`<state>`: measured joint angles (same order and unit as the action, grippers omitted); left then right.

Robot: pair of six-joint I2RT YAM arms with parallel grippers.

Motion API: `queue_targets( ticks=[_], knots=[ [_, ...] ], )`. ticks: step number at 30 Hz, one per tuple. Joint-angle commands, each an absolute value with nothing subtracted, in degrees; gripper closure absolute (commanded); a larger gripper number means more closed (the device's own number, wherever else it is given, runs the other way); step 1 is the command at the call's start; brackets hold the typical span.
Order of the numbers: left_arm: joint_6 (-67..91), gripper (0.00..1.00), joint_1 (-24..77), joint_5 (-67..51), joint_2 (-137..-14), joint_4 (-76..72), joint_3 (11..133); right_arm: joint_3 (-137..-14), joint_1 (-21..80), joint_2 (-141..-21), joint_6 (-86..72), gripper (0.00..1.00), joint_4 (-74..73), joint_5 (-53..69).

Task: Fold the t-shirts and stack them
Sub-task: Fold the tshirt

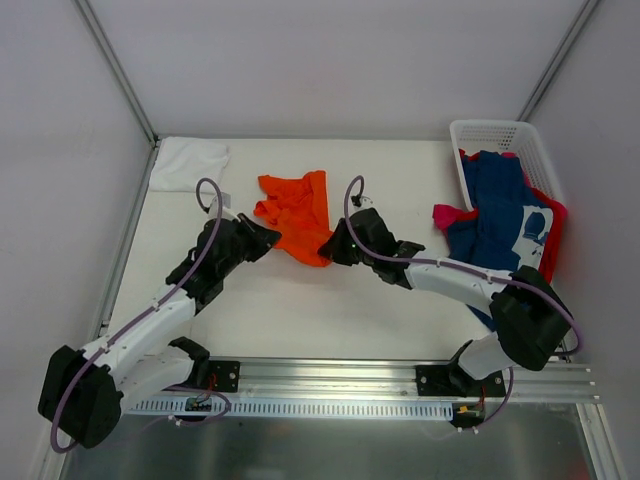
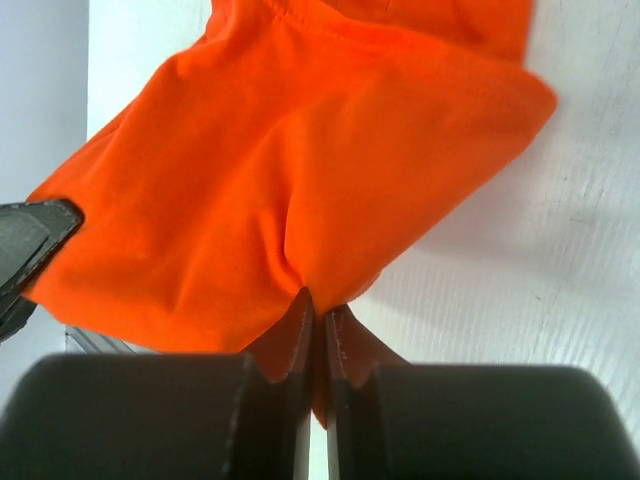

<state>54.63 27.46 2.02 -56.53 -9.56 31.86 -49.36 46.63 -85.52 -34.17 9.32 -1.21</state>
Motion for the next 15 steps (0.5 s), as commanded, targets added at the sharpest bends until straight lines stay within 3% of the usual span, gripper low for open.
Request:
queue_targets(
  ticks=[1, 15],
  knots=[
    [54.1, 1.0, 28.1, 5.4, -52.2, -5.1, 31.6, -55.0, 47.6, -82.8, -32.6, 0.99, 1.1, -6.2],
    [49.8, 0.94, 28.1, 11.9, -56.8, -1.7, 41.4, -76.6, 44.6, -94.8, -26.6, 0.96, -10.5, -3.8]
  ],
)
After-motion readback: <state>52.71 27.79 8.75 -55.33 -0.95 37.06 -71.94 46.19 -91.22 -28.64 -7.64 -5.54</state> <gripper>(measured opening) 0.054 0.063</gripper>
